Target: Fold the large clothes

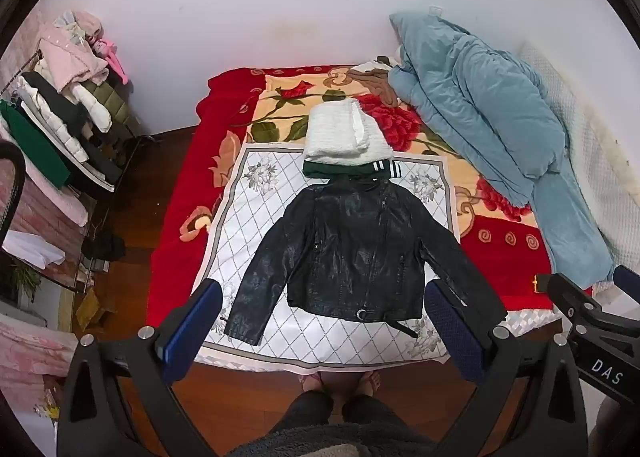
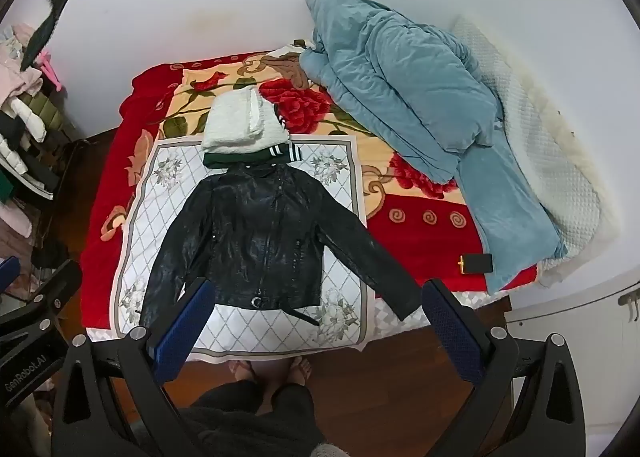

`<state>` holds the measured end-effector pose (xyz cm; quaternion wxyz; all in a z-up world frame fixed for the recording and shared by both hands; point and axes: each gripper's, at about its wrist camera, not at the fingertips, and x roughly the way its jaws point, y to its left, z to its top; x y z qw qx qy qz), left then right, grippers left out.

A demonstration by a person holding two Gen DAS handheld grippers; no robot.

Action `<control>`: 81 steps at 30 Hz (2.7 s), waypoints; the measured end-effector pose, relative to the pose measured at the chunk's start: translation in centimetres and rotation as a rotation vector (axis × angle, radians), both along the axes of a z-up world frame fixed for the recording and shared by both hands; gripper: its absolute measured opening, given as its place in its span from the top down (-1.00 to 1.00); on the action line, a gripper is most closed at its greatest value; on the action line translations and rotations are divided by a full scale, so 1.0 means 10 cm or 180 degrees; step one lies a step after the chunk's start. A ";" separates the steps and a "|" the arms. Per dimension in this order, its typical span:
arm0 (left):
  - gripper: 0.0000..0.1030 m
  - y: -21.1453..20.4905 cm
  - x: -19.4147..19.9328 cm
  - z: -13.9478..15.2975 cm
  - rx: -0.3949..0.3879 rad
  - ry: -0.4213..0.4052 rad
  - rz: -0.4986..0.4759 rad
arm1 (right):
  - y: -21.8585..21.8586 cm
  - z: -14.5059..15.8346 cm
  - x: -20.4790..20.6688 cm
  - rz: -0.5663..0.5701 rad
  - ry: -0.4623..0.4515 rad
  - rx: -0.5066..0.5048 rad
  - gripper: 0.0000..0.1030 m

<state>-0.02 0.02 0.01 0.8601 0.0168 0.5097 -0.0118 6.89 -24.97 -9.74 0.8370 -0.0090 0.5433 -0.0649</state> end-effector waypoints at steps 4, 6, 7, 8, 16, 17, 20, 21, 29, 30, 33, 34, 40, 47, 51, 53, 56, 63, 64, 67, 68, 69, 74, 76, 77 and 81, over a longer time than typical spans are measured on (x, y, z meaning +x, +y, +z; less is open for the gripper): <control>-0.99 0.00 0.01 0.00 0.0012 0.0016 -0.0011 | -0.02 -0.01 -0.01 0.0002 0.0005 0.0020 -1.00; -0.99 0.00 0.01 0.00 0.0007 0.0012 -0.0010 | -0.03 -0.01 -0.02 -0.0005 0.0000 0.0007 -1.00; -0.99 0.00 0.01 0.00 0.0014 0.0015 -0.0009 | -0.04 -0.01 -0.02 -0.0002 -0.0002 0.0009 -1.00; -0.99 0.01 0.01 0.00 0.0014 0.0015 -0.0009 | -0.05 -0.01 -0.02 0.0002 -0.0003 0.0009 -1.00; -0.99 0.01 0.01 0.00 0.0032 -0.0003 0.0007 | -0.06 0.00 -0.02 -0.0002 0.0000 0.0002 -1.00; -0.99 0.01 0.01 0.00 0.0029 0.0002 0.0010 | -0.06 -0.01 -0.02 -0.0002 0.0002 -0.0006 -1.00; -0.99 -0.01 -0.04 -0.01 0.0038 0.0003 -0.0001 | -0.07 0.00 -0.01 -0.0004 0.0008 -0.0005 -1.00; -0.99 -0.01 -0.04 -0.01 0.0034 0.0005 0.0000 | -0.07 0.00 -0.01 -0.0004 0.0007 -0.0006 -1.00; -0.99 -0.04 -0.11 -0.02 0.0038 0.0006 0.0002 | -0.07 0.00 0.00 -0.0005 0.0014 -0.0010 -1.00; -0.99 -0.04 -0.12 -0.03 0.0041 0.0007 0.0001 | -0.07 0.00 0.00 -0.0005 0.0014 -0.0012 -1.00; -0.99 -0.04 -0.10 -0.02 0.0040 0.0007 0.0002 | -0.07 0.00 0.01 -0.0006 0.0017 -0.0008 -1.00; -0.99 -0.04 -0.11 -0.02 0.0038 0.0008 0.0003 | -0.08 0.00 0.01 -0.0008 0.0016 -0.0005 -1.00; -0.99 -0.06 -0.11 -0.03 0.0031 0.0017 0.0006 | -0.08 0.01 0.02 -0.0002 0.0020 -0.0011 -1.00; -0.99 -0.06 -0.13 -0.05 0.0022 0.0031 0.0009 | -0.07 0.01 0.01 0.0001 0.0021 -0.0009 -1.00; -0.99 -0.04 -0.13 -0.08 0.0021 0.0028 0.0010 | -0.07 0.01 0.01 -0.0001 0.0022 -0.0010 -1.00; -0.99 -0.02 -0.14 -0.08 0.0014 0.0031 0.0015 | -0.06 0.03 0.03 -0.0001 0.0022 -0.0011 -1.00; -0.99 0.00 -0.13 -0.10 0.0012 0.0030 0.0022 | -0.08 -0.01 -0.02 0.0002 0.0020 -0.0013 -1.00; -0.99 0.00 -0.11 -0.09 0.0013 0.0037 0.0023 | -0.05 -0.04 -0.03 0.0007 0.0013 -0.0009 -1.00; -0.99 0.00 -0.12 -0.09 0.0011 0.0036 0.0024 | -0.05 -0.02 -0.02 0.0003 0.0017 -0.0011 -1.00; -0.99 0.00 -0.12 -0.09 0.0013 0.0032 0.0023 | -0.04 -0.01 -0.02 0.0002 0.0016 -0.0010 -1.00; -0.99 0.00 -0.12 -0.09 0.0010 0.0031 0.0023 | -0.04 -0.01 -0.02 0.0004 0.0016 -0.0014 -1.00; -0.99 0.00 -0.11 -0.09 0.0011 0.0034 0.0025 | -0.04 -0.01 -0.02 0.0003 0.0017 -0.0009 -1.00; -0.99 0.00 -0.12 -0.09 0.0006 0.0037 0.0017 | 0.01 0.00 0.00 0.0004 0.0013 -0.0015 -1.00; -0.99 0.00 -0.11 -0.09 0.0009 0.0037 0.0019 | 0.01 0.00 -0.01 0.0007 0.0013 -0.0017 -1.00; -0.99 0.00 -0.11 -0.08 0.0004 0.0038 0.0022 | 0.01 0.00 -0.01 0.0006 0.0012 -0.0019 -1.00; -0.99 0.00 -0.12 -0.09 0.0007 0.0031 0.0021 | 0.00 0.01 -0.02 0.0011 0.0007 -0.0021 -1.00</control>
